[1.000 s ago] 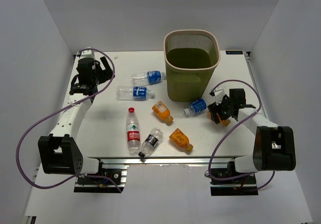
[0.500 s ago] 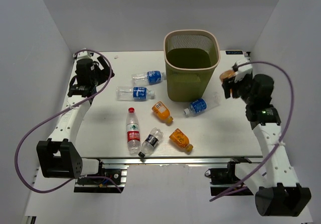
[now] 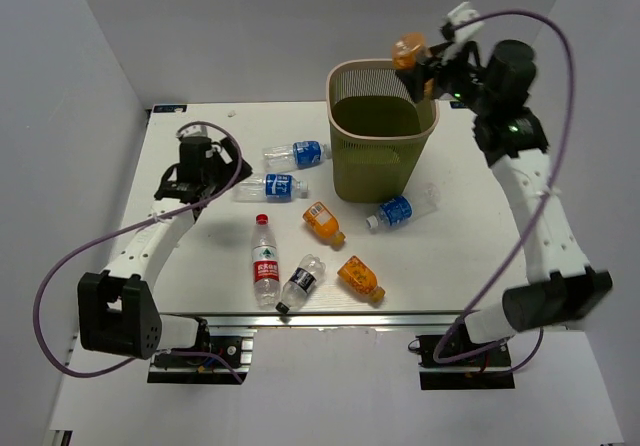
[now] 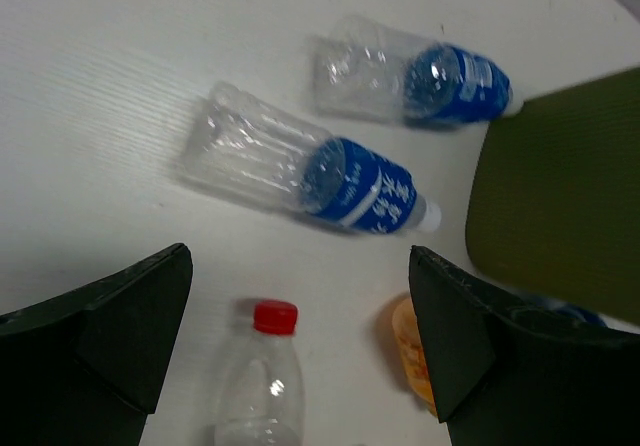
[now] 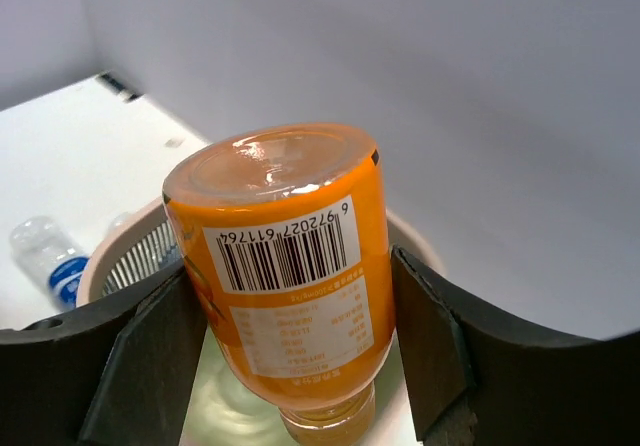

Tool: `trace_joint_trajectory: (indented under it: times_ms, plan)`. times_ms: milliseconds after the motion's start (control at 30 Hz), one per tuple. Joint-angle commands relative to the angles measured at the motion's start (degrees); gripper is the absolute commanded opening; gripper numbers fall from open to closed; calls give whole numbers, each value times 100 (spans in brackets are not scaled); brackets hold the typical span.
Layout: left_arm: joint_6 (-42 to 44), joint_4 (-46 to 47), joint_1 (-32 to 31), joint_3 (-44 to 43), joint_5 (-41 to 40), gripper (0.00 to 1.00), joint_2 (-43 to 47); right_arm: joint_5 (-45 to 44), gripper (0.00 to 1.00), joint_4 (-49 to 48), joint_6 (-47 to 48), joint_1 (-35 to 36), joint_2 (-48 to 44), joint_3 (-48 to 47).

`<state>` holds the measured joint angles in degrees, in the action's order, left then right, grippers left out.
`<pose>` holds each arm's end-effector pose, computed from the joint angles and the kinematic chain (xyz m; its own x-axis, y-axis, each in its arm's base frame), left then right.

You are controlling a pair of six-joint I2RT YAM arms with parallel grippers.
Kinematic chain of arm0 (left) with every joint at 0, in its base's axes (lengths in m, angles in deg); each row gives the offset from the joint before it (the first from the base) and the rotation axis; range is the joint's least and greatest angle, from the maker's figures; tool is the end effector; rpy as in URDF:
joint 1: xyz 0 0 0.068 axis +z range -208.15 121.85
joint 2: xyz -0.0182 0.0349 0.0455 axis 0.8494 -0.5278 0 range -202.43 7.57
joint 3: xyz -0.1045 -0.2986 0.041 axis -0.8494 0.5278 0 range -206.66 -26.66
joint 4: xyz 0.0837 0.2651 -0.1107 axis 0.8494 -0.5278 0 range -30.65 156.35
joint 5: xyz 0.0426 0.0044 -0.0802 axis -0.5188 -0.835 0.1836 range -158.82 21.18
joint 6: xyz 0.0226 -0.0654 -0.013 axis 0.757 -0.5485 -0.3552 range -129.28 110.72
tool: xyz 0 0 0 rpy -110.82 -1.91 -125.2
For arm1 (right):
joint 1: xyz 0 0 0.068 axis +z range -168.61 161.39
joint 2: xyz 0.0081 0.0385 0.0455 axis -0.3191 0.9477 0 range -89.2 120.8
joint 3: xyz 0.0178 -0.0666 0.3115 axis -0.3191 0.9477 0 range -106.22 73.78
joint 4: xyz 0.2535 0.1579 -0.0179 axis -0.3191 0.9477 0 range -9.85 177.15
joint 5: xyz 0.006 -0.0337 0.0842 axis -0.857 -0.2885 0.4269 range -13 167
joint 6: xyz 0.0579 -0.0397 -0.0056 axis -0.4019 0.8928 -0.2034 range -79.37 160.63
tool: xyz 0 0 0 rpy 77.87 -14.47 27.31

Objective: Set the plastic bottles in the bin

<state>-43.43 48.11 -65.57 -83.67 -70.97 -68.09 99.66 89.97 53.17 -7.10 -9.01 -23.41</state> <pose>0.3347 -0.0415 0.3020 -0.5484 -0.4942 -0.6745 -0.2520 0.8668 -0.4303 0.3365 0.0912 0.5770 0.2407 -0.1554 -0.9581 -0.5188 0.8136 -0.2623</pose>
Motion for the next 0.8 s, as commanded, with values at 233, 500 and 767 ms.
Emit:
trace_joint_trajectory:
  times_ms: [233, 500, 767]
  plan:
    - [-461, -1085, -945, 875, 90, 98, 534, -621, 89, 98, -559, 308, 1026, -388]
    - [-725, -1076, -1358, 1746, 1147, 98, 465, -1359, 89, 300, -1182, 186, 921, -644]
    - [-628, -1340, -1666, 1825, 613, 98, 271, -1008, 89, -770, -2686, -1211, -309, 1359]
